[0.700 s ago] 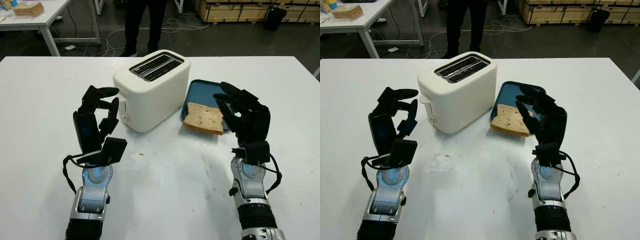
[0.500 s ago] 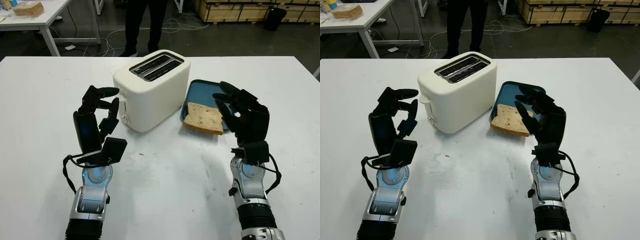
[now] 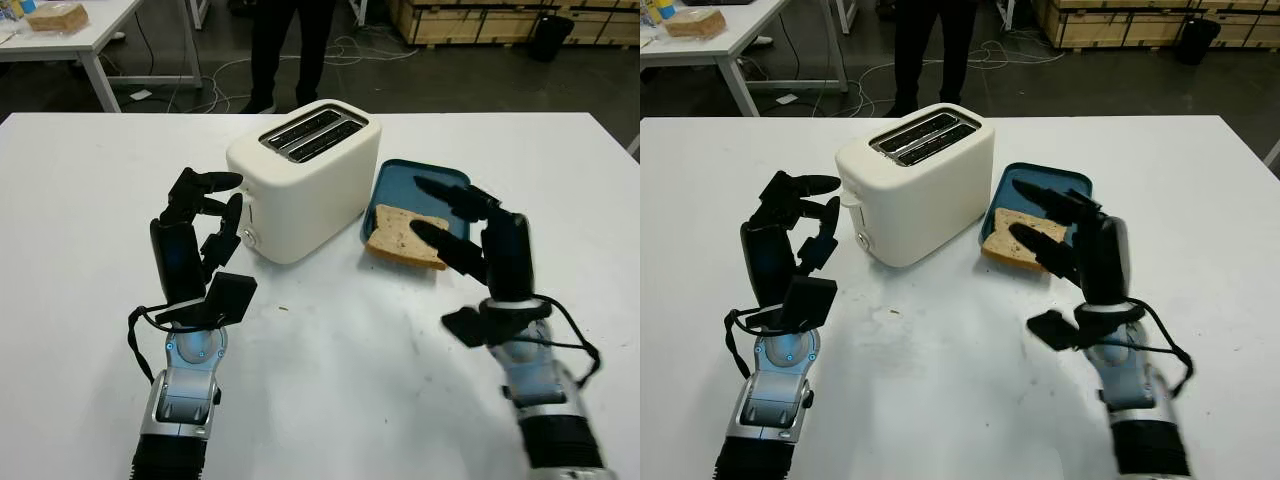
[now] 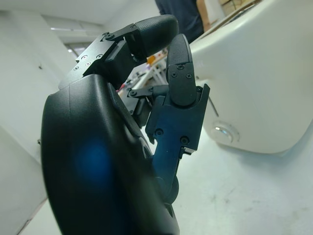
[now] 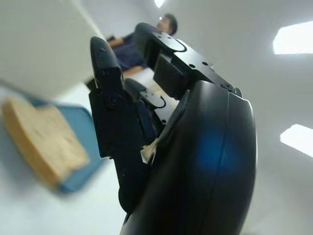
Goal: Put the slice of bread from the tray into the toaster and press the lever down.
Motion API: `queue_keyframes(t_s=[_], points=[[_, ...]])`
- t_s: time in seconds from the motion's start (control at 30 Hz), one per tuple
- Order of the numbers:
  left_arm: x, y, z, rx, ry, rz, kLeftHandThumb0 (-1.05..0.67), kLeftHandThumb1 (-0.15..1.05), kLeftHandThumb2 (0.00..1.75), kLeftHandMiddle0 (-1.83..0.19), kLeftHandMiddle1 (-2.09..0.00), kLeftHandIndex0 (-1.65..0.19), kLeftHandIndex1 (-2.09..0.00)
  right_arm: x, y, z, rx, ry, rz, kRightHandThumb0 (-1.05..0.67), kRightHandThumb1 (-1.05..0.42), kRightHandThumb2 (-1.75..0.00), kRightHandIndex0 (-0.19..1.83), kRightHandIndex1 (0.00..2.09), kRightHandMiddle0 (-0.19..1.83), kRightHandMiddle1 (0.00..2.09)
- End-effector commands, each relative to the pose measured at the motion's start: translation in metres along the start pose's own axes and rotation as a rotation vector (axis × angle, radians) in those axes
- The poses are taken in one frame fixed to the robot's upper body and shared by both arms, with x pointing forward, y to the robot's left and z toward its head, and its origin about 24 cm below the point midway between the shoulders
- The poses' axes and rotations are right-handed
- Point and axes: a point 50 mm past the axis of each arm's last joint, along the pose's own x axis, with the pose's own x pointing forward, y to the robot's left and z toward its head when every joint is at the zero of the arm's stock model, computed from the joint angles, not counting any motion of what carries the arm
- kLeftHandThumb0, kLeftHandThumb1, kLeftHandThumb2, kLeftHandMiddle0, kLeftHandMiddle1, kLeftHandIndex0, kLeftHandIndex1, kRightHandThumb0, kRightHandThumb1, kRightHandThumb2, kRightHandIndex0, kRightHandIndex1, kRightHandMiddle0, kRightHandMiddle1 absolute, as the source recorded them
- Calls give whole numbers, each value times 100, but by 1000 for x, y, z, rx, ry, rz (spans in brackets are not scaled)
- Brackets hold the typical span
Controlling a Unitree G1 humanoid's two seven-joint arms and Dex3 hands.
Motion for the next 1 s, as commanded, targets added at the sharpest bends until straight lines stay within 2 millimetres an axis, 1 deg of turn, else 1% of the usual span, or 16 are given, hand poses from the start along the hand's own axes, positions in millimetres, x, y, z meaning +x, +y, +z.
queue_keyframes(t_s=[0.0,0.07,0.17,0.23,0.33,0.47,0.73,0.97], points=[[2,0,2,-10,-12,11,-35,92,31,-53,-149,-59,-102,-4,-1,1,-108,-44,44,-58,-78,0,61,7,60,0],[2,0,2,-8,-13,11,-36,92,31,-53,-149,-58,-102,-6,2,-2,-180,-54,97,-58,-77,0,60,5,59,0],[2,1,2,-8,-16,11,-35,92,32,-53,-150,-58,-102,-6,8,-9,-269,-42,176,-63,-77,0,52,1,53,0],[2,1,2,-8,-14,11,-35,92,32,-52,-151,-58,-103,-6,11,-14,-322,-24,224,-67,-74,0,45,0,46,0],[2,1,2,2,-15,14,-35,92,32,-52,-151,-58,-103,-7,17,-20,-374,25,295,-68,-74,0,38,0,36,0],[2,2,2,2,-17,12,-34,92,32,-53,-152,-58,-104,-10,26,-29,-393,74,363,-66,-73,0,32,0,31,0],[1,1,2,3,-12,10,-35,92,32,-53,-149,-58,-104,-15,52,-53,-442,155,525,-64,-74,0,26,0,24,0],[0,1,2,-8,-13,14,-34,92,32,-52,-149,-57,-104,-16,66,-62,-448,170,578,-61,-75,0,21,0,16,0]])
